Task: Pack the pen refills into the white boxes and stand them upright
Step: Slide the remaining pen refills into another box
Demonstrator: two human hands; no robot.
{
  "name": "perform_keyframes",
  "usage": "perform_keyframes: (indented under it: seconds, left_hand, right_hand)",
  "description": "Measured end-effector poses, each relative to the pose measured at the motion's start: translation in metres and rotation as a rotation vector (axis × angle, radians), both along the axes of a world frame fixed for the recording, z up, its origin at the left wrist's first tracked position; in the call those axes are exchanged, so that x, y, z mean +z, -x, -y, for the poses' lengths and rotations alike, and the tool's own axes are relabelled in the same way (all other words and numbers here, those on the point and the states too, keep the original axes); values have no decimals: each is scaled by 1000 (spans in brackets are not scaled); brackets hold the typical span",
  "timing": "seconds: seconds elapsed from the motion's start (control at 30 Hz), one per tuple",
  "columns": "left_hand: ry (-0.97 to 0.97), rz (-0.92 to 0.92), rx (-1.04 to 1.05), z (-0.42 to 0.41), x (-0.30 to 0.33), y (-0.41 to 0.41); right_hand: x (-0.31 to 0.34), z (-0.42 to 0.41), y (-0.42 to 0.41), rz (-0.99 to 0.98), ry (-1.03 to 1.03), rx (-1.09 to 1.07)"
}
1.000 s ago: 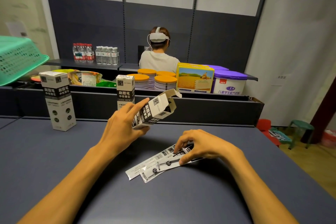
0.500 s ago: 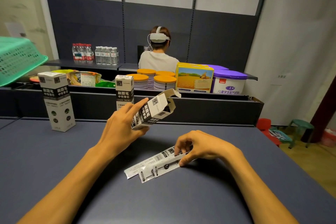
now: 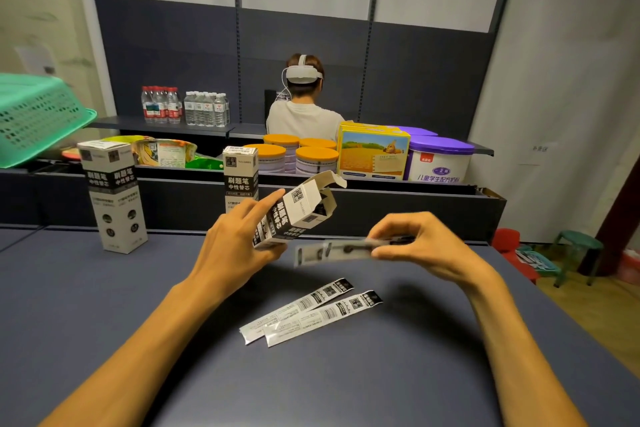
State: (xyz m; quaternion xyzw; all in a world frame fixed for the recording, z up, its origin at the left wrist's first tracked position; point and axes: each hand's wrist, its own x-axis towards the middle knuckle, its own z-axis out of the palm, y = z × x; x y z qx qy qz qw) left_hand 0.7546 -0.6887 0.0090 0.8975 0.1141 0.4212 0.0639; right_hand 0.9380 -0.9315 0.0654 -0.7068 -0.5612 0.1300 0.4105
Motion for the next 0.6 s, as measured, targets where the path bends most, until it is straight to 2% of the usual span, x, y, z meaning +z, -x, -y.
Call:
perform_keyframes:
  seconds: [0.1,0.23,0.43,0.6]
  left_hand:
    - [0,5,0,0,0,0]
    - [-5,10,0,0,0,0]
    - [-19,-7,-3,1,-1,-1]
    - [-39,-9,2,2,-1,-1]
  right_hand:
    - [7,12,-9,-16,-175,-91]
    - [9,18,-19,103,-296,-228]
    - [13,12,-17,406,-424,-367]
    - [17,6,-15,750,-417,-454]
